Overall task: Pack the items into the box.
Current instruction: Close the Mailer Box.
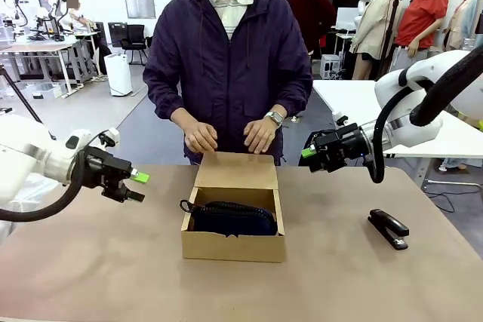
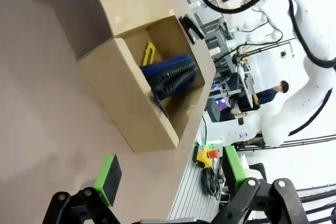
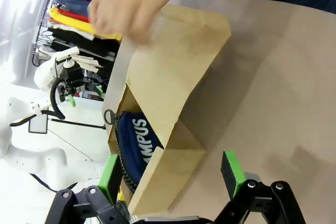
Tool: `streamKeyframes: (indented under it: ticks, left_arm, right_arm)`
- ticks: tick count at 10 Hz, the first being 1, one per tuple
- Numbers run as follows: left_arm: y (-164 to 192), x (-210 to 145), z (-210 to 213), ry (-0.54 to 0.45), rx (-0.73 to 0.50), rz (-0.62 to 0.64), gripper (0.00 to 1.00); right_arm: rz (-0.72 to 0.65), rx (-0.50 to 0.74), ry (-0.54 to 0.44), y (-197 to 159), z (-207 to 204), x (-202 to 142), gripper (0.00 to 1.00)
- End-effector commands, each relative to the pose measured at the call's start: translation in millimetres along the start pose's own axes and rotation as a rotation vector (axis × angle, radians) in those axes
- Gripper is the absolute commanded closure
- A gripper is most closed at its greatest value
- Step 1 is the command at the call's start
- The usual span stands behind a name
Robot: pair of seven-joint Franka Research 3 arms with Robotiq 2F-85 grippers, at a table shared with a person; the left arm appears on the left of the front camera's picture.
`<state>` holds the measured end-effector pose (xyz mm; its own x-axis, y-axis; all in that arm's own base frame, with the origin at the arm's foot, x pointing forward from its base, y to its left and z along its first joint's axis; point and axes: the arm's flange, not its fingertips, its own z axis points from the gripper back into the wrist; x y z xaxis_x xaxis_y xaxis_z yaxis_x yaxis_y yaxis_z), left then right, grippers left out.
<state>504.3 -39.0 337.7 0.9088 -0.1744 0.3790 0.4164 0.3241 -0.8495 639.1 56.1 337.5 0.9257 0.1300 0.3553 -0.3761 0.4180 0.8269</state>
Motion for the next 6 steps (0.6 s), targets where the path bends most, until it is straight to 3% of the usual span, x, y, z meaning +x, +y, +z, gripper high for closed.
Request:
streamKeyframes:
  ticks: [1, 3, 4, 6]
  left_arm:
    - [-34, 6, 10, 0.039, 0.008, -0.031, 0.00]
    - [-34, 6, 10, 0.039, 0.008, -0.031, 0.00]
    - [-21, 6, 5, 0.020, 0.007, -0.030, 0.00]
    - [28, 65, -16, -0.066, -0.028, -0.008, 0.00]
  right_arm:
    - [0.018, -0.014, -0.018, 11, 1, 6, 0.00]
    - [0.004, -0.002, -0.003, 2, 1, 1, 0.00]
    - [-0.104, -0.030, -0.094, -3, -23, 24, 0.00]
    - [-0.240, -0.068, -0.131, -8, -57, 54, 0.00]
